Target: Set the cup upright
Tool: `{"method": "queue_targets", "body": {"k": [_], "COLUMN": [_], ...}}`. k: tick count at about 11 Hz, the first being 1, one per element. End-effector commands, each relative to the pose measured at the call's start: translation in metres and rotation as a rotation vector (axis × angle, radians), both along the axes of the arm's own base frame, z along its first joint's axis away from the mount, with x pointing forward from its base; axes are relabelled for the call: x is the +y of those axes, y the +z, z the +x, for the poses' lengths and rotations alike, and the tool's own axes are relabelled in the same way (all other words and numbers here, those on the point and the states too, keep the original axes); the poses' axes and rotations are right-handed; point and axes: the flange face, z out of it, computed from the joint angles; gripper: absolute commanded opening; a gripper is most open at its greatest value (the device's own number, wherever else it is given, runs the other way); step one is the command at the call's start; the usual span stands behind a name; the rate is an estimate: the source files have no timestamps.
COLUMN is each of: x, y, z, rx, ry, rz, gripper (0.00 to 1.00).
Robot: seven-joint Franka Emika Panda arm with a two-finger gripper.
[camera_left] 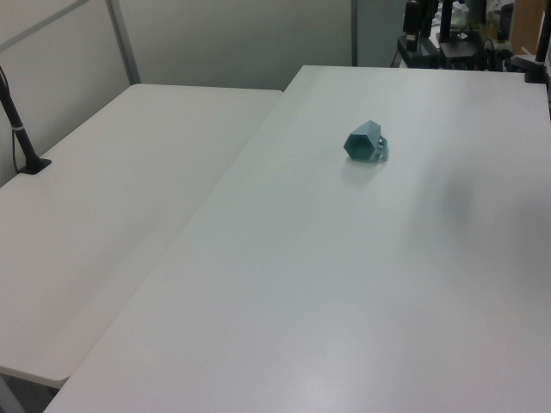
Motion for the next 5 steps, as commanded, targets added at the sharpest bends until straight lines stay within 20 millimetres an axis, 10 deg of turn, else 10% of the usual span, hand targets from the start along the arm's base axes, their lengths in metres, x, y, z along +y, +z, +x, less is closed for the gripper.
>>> {"method": "queue_targets", "body": {"k": [1, 5], "x": [0.0125, 0.0138], "y": [0.0241, 0.0215], "z": [-0.0113, -0.0121], "rx": [-0.039, -0.028], "ry": [0.062, 0.064], "rz": [0.034, 0.037], "gripper": [1.00, 1.00]}}
